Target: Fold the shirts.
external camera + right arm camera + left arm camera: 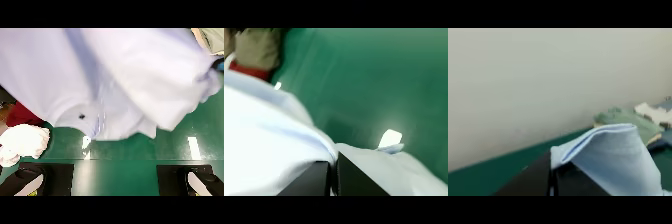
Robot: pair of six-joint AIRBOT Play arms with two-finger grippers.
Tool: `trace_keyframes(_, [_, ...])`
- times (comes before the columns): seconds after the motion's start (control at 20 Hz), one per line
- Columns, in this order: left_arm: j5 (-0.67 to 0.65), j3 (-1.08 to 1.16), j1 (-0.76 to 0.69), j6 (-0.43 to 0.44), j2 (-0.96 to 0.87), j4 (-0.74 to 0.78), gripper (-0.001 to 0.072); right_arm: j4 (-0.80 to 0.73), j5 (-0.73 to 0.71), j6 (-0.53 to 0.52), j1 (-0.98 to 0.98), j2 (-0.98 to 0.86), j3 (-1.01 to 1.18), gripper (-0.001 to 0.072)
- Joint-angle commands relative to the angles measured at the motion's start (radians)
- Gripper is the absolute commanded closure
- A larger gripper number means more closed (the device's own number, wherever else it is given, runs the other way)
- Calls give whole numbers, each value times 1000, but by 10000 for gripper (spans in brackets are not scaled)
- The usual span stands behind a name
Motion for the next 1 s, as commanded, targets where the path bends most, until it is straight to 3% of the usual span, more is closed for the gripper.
trace_keyframes(0.0, [-243, -95, -1, -32, -154, 63, 684, -6, -156, 16, 153, -6, -251, 695])
trace_keyframes(0.1, [-330, -156, -1, -31, -280, 79, 684, -140, -340, 17, 227, -12, -399, 694])
trace_keyframes(0.2, [-283, -220, -1, -31, -391, 80, 684, -223, -460, 19, 253, -48, -489, 694])
trace_keyframes(0.35, [-198, -245, -1, -64, -526, 80, 683, -212, -570, 19, 227, -148, -524, 693])
trace_keyframes(0.4, [-174, -245, -1, -92, -554, 84, 614, -212, -584, 19, 203, -188, -508, 689])
trace_keyframes(0.45, [-151, -244, -1, -109, -566, 95, 275, -211, -581, 19, 173, -225, -480, 539])
trace_keyframes(0.5, [-133, -243, -1, -141, -570, 115, -1, -209, -565, 19, 134, -261, -440, 257])
trace_keyframes(0.55, [-137, -235, -1, -156, -568, 149, -3, -209, -535, 19, 100, -287, -396, 204])
trace_keyframes(0.75, [-223, -187, 19, -196, -561, 315, -2, -212, -423, 12, -50, -302, -246, 215])
trace_keyframes(0.8, [-248, -193, 35, -216, -562, 303, -2, -211, -391, -2, -82, -286, -228, 297])
trace_keyframes(0.85, [-276, -212, 47, -216, -562, 288, -3, -212, -357, -14, -106, -269, -223, 332])
trace_keyframes(0.95, [-301, -288, 50, -216, -562, 256, -2, -214, -284, -54, -155, -222, -251, 332])
